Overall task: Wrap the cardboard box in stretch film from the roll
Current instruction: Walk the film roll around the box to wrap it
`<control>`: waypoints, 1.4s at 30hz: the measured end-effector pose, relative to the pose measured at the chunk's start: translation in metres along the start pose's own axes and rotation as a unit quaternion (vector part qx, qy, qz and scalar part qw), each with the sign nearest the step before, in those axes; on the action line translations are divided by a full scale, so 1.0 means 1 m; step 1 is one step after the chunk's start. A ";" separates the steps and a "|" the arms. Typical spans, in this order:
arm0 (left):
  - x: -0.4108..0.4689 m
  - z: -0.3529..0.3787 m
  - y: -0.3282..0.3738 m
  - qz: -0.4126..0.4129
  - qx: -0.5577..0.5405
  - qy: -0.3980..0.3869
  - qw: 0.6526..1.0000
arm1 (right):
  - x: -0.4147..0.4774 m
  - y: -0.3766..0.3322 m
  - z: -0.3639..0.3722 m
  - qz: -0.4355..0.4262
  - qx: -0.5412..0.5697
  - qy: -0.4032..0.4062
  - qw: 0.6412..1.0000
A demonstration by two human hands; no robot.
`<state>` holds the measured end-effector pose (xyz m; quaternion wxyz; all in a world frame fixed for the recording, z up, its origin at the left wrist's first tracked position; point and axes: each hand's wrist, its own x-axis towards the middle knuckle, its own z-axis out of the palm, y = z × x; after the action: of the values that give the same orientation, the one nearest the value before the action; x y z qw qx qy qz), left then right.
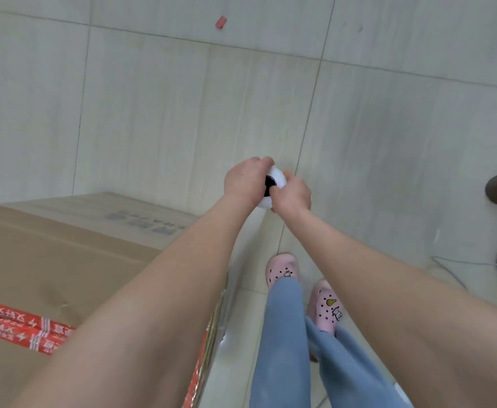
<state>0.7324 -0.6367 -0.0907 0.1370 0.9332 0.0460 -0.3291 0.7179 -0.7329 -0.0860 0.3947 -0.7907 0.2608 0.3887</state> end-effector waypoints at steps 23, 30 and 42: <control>0.019 -0.030 -0.055 -0.371 -0.402 0.101 0.831 | 0.037 -0.086 0.027 -0.049 -0.078 -0.041 0.995; 0.046 -0.055 -0.061 -0.234 -0.249 0.077 0.936 | 0.051 -0.111 0.022 -0.093 -0.158 -0.059 0.981; 0.055 -0.066 -0.086 -0.384 -0.409 0.126 0.819 | 0.061 -0.156 0.039 -0.174 -0.196 -0.069 0.962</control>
<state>0.7997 -0.5353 -0.0948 0.3613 0.7316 0.5473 -0.1860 0.8482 -0.6213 -0.0854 0.3104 -0.8573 0.0098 0.4106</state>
